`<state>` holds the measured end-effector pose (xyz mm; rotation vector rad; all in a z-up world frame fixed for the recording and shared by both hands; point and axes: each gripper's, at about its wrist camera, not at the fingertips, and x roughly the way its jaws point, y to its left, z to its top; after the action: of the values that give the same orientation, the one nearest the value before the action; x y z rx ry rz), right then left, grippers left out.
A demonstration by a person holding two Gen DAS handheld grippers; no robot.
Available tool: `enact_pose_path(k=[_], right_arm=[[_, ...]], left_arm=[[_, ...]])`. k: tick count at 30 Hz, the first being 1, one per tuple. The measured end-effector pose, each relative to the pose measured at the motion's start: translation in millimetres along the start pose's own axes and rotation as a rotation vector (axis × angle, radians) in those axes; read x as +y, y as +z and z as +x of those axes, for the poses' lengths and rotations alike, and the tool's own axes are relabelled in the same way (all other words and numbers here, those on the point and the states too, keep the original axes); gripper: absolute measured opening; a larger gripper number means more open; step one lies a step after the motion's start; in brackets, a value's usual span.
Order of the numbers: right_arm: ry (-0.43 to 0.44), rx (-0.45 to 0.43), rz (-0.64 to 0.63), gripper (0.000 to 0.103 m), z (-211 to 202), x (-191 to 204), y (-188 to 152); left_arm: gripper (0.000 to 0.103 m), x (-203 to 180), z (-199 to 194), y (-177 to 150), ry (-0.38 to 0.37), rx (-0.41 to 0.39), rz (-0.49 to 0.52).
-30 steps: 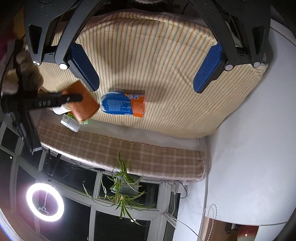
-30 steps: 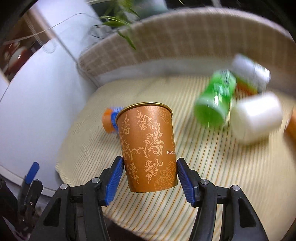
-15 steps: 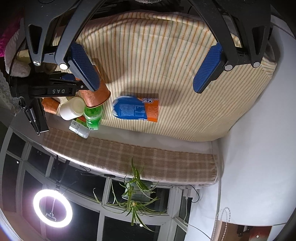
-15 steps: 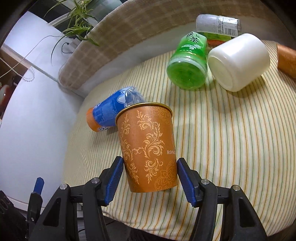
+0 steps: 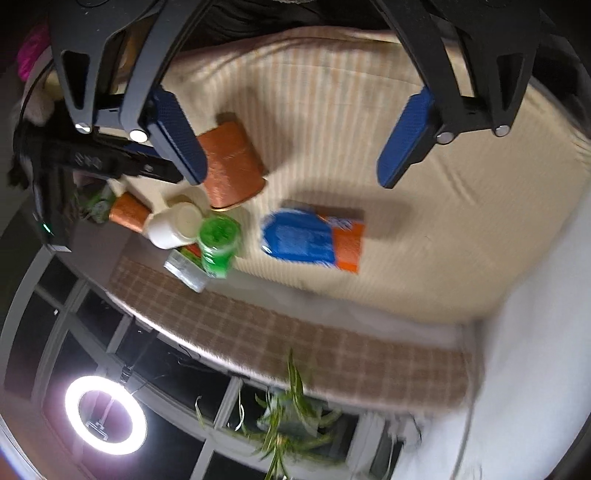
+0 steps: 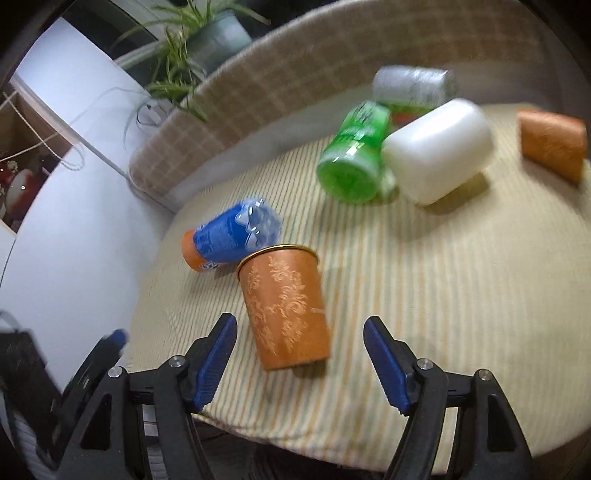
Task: Flip cup upright
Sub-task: 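Lower the upright orange cup onto the table with the right gripper, then grasp the standing orange cup with the left gripper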
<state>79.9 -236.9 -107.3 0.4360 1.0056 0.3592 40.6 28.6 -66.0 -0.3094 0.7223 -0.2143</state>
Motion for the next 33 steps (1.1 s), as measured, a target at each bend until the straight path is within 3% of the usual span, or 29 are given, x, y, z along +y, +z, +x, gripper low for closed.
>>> enact_pose_path(k=[7, 11, 17, 27, 33], right_arm=[[-0.062, -0.097, 0.021, 0.074, -48.0, -27.6, -17.2], [-0.068, -0.109, 0.074, 0.074, -59.5, -46.3, -24.5], [-0.084, -0.105, 0.104, 0.074, -65.7, -62.6, -33.5], [-0.097, -0.120, 0.120, 0.074, -74.3, -74.0, -37.0], [-0.110, -0.118, 0.127, 0.074, -73.0, -77.5, -37.4]], left_arm=[[0.092, -3.1, 47.9, 1.4, -0.181, 0.171, -0.148], [0.083, -4.8, 78.7, -3.4, -0.292, 0.293, -0.244], [0.083, -9.1, 107.3, -3.2, -0.327, 0.356, -0.306], [0.082, -9.4, 135.8, 1.9, -0.313, 0.387, -0.331], [0.074, -10.2, 153.5, 0.1, -0.314, 0.416, -0.333]])
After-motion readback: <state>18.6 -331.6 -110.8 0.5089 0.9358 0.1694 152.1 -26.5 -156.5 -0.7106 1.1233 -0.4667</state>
